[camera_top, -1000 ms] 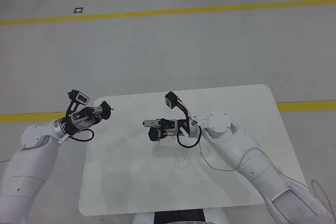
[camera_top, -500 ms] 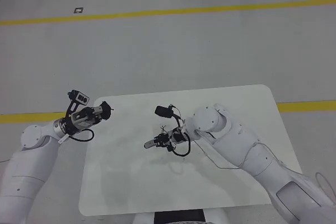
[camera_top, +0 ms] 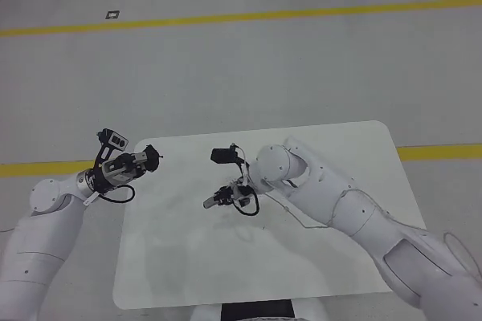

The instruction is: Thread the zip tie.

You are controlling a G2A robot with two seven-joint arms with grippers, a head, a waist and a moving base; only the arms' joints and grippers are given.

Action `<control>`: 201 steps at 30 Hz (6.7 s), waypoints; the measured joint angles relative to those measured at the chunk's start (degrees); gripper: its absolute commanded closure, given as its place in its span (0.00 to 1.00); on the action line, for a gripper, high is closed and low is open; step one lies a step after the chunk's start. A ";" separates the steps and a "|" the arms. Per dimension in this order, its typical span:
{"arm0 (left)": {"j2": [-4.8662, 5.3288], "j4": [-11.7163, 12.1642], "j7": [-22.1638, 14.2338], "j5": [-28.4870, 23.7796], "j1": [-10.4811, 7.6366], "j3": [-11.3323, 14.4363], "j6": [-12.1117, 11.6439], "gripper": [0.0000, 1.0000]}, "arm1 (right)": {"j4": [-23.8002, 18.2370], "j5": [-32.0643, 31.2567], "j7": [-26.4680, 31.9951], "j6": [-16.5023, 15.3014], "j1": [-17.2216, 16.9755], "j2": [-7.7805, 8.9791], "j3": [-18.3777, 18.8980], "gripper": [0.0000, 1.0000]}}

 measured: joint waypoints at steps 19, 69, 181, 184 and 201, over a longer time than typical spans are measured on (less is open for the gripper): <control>0.00 0.00 0.00 0.00 0.00 0.00 0.00 1.00 | 12.91 -2.19 -1.16 -0.03 6.96 -6.76 -5.04 0.00; 0.00 0.00 0.00 0.00 0.00 0.00 0.00 1.00 | 33.27 -8.20 5.55 0.00 14.26 -19.26 -11.50 0.81; 0.00 0.00 0.00 0.00 0.00 0.00 0.00 1.00 | 62.27 -29.25 -6.47 0.00 9.57 -35.06 -2.24 1.00; 0.00 0.00 0.00 0.00 0.00 0.00 0.00 1.00 | 62.33 -29.79 -6.26 0.00 9.99 -35.07 -1.60 1.00; 0.00 0.00 0.00 0.00 0.00 0.00 0.00 1.00 | 63.28 -30.16 -2.68 0.00 13.64 -35.15 3.11 1.00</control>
